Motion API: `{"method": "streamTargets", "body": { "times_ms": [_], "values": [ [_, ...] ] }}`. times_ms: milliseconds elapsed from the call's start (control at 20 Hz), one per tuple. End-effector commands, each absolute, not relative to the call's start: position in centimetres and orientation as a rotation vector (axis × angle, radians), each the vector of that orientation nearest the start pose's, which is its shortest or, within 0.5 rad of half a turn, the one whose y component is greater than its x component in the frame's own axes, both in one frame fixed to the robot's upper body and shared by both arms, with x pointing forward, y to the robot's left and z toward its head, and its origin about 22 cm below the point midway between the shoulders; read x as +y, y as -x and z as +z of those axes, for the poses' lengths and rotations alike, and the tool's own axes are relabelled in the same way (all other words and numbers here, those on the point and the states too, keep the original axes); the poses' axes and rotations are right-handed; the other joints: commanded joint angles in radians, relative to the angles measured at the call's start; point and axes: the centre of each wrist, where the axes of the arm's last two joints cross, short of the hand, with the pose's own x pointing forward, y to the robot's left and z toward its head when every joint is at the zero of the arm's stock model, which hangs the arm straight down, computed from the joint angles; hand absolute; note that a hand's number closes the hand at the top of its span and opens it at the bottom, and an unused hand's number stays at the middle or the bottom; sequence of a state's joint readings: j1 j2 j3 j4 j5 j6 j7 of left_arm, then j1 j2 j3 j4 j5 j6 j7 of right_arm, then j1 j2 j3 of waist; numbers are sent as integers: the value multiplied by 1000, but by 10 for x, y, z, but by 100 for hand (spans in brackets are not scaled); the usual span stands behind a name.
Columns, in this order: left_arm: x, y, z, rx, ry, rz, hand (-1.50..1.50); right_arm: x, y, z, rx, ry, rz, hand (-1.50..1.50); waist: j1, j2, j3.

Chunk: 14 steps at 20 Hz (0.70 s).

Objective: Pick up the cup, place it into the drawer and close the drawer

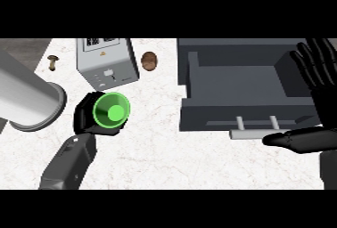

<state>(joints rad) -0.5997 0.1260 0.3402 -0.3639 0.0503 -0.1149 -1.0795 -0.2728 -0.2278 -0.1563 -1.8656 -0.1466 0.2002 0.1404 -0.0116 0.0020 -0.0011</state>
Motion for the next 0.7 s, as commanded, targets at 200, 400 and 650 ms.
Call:
{"method": "streamTargets", "body": {
  "times_ms": [200, 400, 650],
  "values": [
    [201, -398, -10, -2180, 235, 36, 150, -284, -265, 154, -1968, -12, 258, -150, 15, -12, 3],
    [168, -406, 23, -2161, 285, -59, 150, -269, -265, 130, -1983, -10, 259, -150, 22, -9, 2],
    [129, -422, 93, -2157, 269, -97, 150, -273, -267, 152, -1969, -21, 245, -150, 13, -9, 2]
  ]
}}
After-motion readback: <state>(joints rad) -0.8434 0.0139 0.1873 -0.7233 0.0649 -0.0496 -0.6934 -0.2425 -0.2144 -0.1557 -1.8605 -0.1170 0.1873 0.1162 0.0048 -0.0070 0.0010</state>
